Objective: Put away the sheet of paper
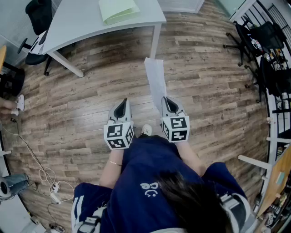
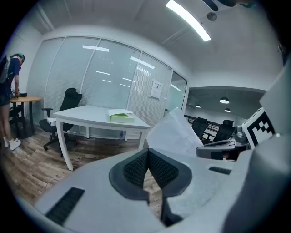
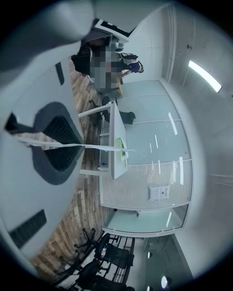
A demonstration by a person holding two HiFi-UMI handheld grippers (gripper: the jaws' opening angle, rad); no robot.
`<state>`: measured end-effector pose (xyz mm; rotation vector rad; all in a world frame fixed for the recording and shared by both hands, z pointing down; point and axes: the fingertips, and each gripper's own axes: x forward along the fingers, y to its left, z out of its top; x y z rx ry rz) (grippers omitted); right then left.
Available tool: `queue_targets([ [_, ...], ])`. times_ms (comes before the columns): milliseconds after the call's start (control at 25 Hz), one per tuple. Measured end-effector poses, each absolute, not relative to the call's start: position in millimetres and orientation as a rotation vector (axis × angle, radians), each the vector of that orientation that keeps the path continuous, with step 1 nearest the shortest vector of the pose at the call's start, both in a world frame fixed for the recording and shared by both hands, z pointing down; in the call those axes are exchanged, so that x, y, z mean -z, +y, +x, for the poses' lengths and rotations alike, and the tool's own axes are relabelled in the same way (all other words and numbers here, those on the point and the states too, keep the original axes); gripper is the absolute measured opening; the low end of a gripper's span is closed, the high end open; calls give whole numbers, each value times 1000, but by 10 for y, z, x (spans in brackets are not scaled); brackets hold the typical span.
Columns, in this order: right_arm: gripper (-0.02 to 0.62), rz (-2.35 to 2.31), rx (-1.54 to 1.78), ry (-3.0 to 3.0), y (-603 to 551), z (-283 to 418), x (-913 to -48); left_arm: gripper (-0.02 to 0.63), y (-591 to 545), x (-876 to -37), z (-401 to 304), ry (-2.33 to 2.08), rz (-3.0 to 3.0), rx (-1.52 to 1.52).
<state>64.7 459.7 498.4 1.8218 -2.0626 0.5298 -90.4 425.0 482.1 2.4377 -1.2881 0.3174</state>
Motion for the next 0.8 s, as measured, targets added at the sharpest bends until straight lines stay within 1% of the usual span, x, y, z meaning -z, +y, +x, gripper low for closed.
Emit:
queue_targets([
  [400,9,1818,-547,-2025,4349,606,-5066,3,3959,-4945,-1005,-1303,2404,-307],
  [800,9,1859,-567,-2021,3720,642,-5026,3,3157,-5002,-1035,-1300,2416,-331],
])
